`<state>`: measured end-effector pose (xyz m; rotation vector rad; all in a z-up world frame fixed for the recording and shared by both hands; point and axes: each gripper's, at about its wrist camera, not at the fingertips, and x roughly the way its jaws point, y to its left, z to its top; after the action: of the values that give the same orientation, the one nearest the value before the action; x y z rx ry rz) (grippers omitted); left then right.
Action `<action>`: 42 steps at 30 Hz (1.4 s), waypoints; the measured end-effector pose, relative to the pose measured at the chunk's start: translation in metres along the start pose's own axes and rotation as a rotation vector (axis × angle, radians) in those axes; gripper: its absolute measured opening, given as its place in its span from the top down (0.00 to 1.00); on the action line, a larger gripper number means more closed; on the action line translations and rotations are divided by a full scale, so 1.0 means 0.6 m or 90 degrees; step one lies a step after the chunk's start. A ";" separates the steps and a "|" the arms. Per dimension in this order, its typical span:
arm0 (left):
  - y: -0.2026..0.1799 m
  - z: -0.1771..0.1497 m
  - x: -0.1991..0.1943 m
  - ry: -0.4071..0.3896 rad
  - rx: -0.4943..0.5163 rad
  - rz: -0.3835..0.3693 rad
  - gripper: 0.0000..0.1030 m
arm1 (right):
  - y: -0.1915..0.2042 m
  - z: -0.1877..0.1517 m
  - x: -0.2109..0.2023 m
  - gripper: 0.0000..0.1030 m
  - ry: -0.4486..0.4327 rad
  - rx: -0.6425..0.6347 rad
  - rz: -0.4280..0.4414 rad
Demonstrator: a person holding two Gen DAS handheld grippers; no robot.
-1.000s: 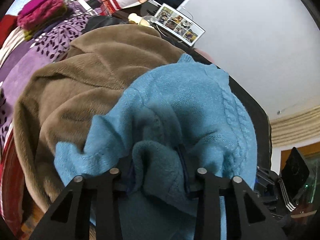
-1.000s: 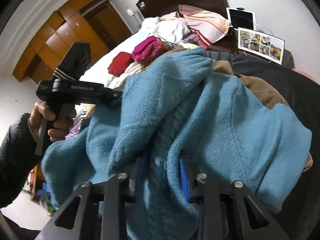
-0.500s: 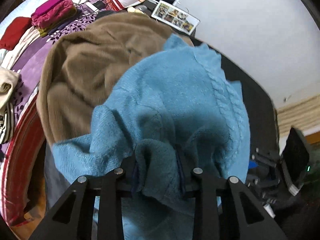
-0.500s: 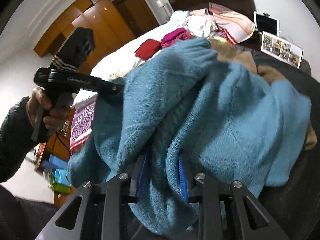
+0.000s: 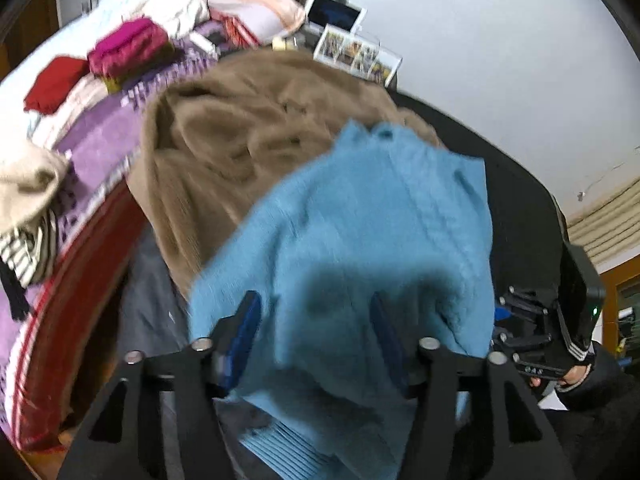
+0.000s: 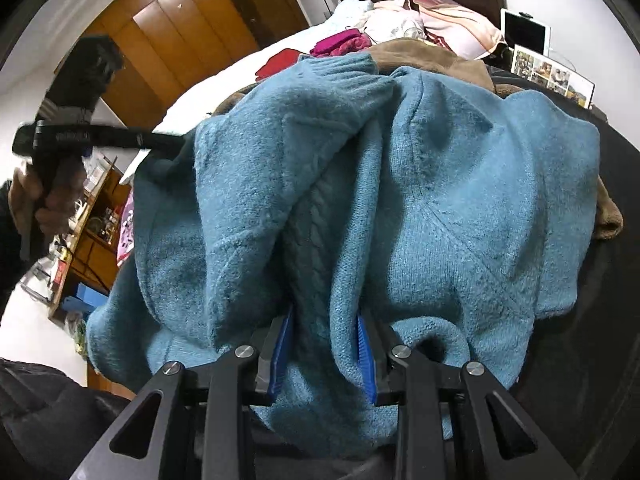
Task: Fold clothes
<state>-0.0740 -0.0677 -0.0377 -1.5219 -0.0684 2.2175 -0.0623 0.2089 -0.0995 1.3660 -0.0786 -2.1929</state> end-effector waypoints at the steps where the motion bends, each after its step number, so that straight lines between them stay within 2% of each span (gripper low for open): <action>1: 0.007 0.009 0.000 -0.012 0.005 0.000 0.24 | -0.001 0.000 0.001 0.70 0.001 0.003 -0.001; 6: 0.023 0.081 0.053 -0.026 0.035 -0.027 0.21 | -0.004 -0.001 0.003 0.69 0.002 0.022 0.001; 8: 0.022 0.080 0.065 -0.009 0.055 -0.038 0.21 | -0.002 -0.004 0.001 0.68 0.003 0.025 -0.001; 12: 0.023 0.084 0.123 0.058 0.085 -0.065 0.21 | -0.004 -0.007 -0.002 0.67 0.001 0.033 0.000; 14: 0.024 0.081 0.135 0.069 0.082 -0.081 0.32 | -0.005 -0.007 -0.003 0.66 0.001 0.037 0.003; 15: 0.026 0.080 0.137 0.073 0.076 -0.093 0.42 | -0.006 -0.006 -0.004 0.65 0.003 0.037 0.006; 17: 0.032 0.075 0.130 0.071 0.071 -0.100 0.51 | -0.009 0.003 -0.011 0.58 0.003 0.035 0.008; 19: 0.040 0.070 0.120 0.069 0.060 -0.111 0.68 | -0.013 0.019 -0.027 0.57 -0.012 0.028 0.007; 22: 0.050 0.059 0.100 0.062 0.046 -0.129 0.72 | -0.028 0.057 -0.062 0.55 -0.060 0.017 0.005; 26: 0.040 0.045 0.079 0.058 0.064 -0.141 0.75 | -0.054 0.119 -0.074 0.49 -0.097 0.016 -0.015; 30: 0.029 0.035 0.066 0.054 0.077 -0.143 0.75 | -0.086 0.181 -0.025 0.49 -0.075 0.002 -0.040; 38: 0.034 0.005 0.063 0.077 0.071 -0.145 0.75 | -0.115 0.231 0.016 0.49 -0.060 -0.024 -0.046; 42: 0.038 -0.006 0.066 0.083 0.058 -0.149 0.75 | -0.138 0.261 0.047 0.49 -0.027 -0.020 0.006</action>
<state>-0.0897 -0.0738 -0.0804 -1.5203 -0.0989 1.9105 -0.2386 0.2293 -0.0743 1.2989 -0.0660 -2.2064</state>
